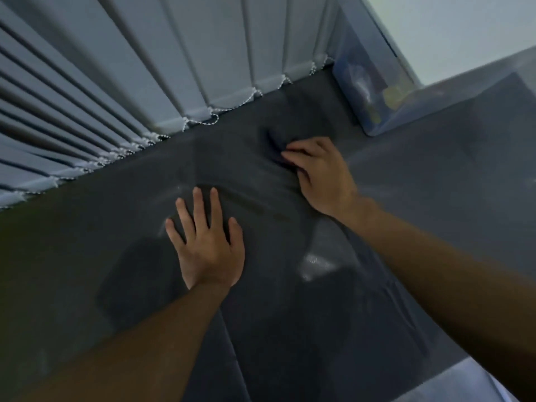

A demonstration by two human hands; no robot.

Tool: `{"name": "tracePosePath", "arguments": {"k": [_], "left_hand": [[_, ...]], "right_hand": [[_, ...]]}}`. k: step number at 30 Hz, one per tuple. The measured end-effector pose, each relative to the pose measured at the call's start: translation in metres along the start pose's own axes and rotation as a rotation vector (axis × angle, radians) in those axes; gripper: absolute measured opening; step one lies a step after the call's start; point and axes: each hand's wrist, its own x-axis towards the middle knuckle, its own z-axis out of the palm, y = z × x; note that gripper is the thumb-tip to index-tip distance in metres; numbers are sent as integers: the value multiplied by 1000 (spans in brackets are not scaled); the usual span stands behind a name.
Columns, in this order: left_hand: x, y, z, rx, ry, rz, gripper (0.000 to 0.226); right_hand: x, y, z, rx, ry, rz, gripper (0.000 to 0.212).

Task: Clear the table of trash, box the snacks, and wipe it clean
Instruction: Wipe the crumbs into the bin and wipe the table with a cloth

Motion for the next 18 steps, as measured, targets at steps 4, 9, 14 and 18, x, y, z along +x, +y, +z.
{"name": "tracePosePath", "arguments": {"k": [4,9,14,18], "left_hand": [[0,-2,2,24,-6,18,72],[1,-1,5,18,-7,43,79],[-3,0,1,56,-18,106,70],[-7,2,-7,-5,-27,233,60]], "right_hand": [[-25,20,-12,-60,136,215,38],[-55,-25,-3,-69,145,396,44],[-113,-34,-13,-64,60,95,35],[-133,-18,-24,-124,247,619,39]]}}
